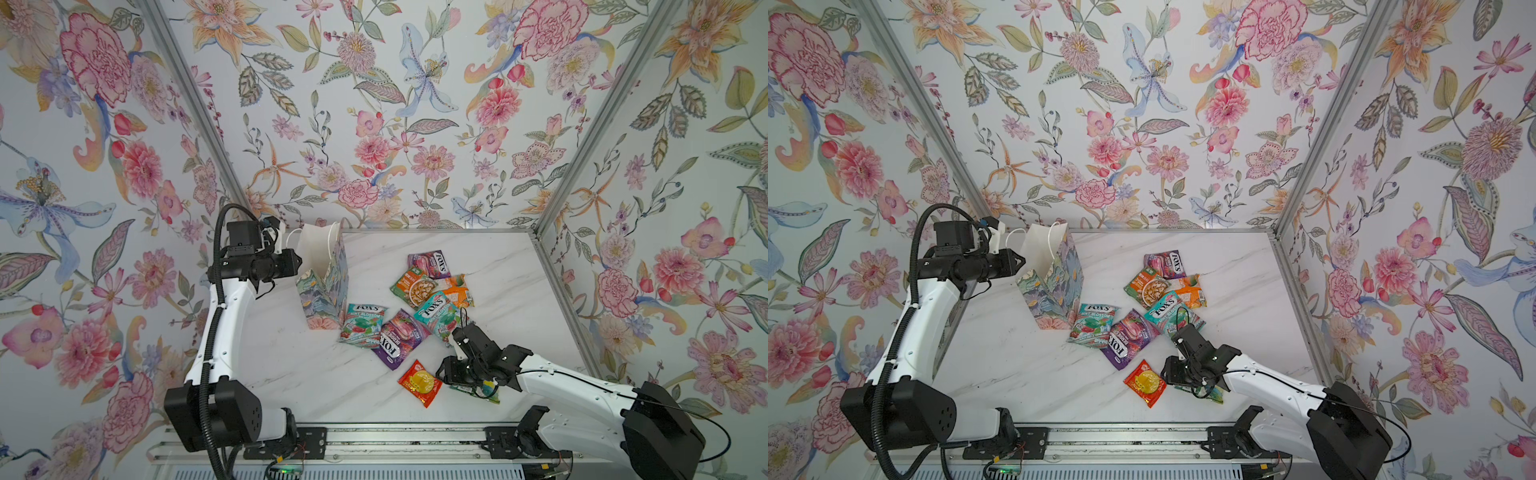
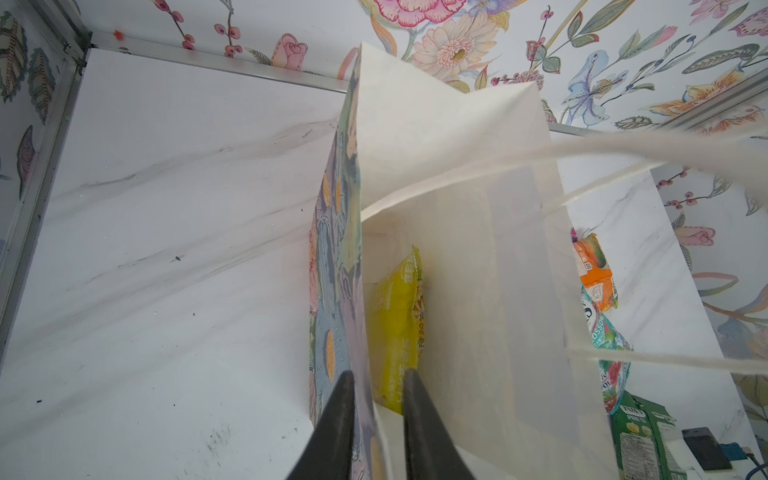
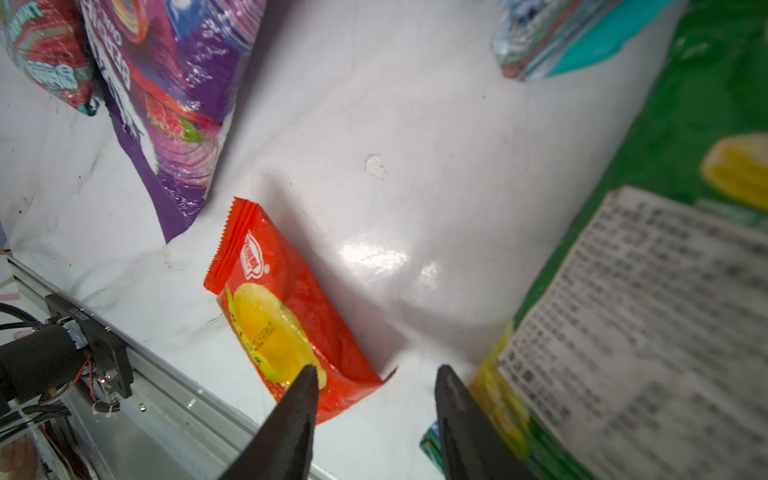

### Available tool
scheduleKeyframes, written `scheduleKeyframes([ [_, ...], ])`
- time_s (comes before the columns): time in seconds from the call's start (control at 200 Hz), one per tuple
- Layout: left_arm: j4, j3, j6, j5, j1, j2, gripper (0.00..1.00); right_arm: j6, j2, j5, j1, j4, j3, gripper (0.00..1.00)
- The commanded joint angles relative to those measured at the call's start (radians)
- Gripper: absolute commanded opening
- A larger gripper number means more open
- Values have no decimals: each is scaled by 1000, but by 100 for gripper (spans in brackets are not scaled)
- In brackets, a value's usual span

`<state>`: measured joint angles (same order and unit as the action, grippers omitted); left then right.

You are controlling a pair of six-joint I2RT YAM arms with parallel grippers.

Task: Place the snacks into the paper bag
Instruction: 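Move the right gripper down to the red chip packet on the table, then grasp the red chip packet with the right gripper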

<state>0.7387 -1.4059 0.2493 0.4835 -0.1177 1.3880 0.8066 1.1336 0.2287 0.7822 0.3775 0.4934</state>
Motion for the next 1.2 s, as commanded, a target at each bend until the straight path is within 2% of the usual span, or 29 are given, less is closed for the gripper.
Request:
scheduleKeyframes([
  [0.0, 8, -3, -17, 10, 8, 11, 20, 41, -21, 4, 11, -14, -33, 48],
  [0.255, 7, -2, -15, 16, 9, 11, 14, 102, -8, 33, 21, -131, -90, 48],
  [0.565, 3, -4, -13, 20, 10, 13, 13, 167, 1, 48, 46, -247, -132, 45],
  [0.656, 2, -2, -13, 22, 10, 13, 13, 181, -2, 47, 48, -274, -144, 32],
  [0.801, 3, 2, -16, 19, 11, 10, 13, 178, -47, 26, 47, -292, -133, 0],
  [0.961, -1, 2, -14, 20, 11, 13, 13, 130, -120, 4, 47, -220, -49, 0],
  [1.196, 2, -5, -13, 21, 12, 11, 12, 24, -188, -63, 45, 5, 196, 0],
])
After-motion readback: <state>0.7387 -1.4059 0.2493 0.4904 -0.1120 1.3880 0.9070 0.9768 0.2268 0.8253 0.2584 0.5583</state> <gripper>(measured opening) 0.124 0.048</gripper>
